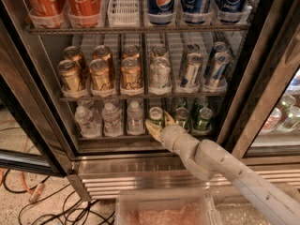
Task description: Pick green can from bottom shelf of fridge
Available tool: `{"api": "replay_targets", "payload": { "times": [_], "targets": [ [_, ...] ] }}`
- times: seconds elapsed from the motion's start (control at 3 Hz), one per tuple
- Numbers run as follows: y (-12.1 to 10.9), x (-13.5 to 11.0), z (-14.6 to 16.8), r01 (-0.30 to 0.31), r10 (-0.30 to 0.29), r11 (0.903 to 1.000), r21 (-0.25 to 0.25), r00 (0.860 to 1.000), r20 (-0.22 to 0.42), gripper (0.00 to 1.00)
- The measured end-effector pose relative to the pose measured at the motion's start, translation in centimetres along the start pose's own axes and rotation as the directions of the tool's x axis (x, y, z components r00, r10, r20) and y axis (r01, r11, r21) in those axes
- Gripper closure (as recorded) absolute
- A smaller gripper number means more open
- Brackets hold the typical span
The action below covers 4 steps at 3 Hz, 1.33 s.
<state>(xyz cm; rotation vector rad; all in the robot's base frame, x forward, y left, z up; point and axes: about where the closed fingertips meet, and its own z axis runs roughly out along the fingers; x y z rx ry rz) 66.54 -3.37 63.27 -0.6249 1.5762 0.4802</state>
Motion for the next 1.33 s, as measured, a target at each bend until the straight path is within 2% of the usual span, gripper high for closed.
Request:
{"api": "replay_targets", "payload": {
  "times": [0.33,0.67,1.0,1.33],
  "targets": [
    [1.3,-2.9,-2.2,0.073,-0.072,0.9974,-0.002,0.996,0.044,1.0],
    [2.6,-3.9,-5.9,0.095,-0.095,0.9955,0.01,0.993,0.064,1.0],
    [3.7,-3.2,-10.9,0.08,-0.082,0.9958,0.045,0.996,0.042,1.0],
    [5.0,-1.5,-16.3,0.047,-0.047,0.9937,0.102,0.999,0.002,1.0]
  ]
}}
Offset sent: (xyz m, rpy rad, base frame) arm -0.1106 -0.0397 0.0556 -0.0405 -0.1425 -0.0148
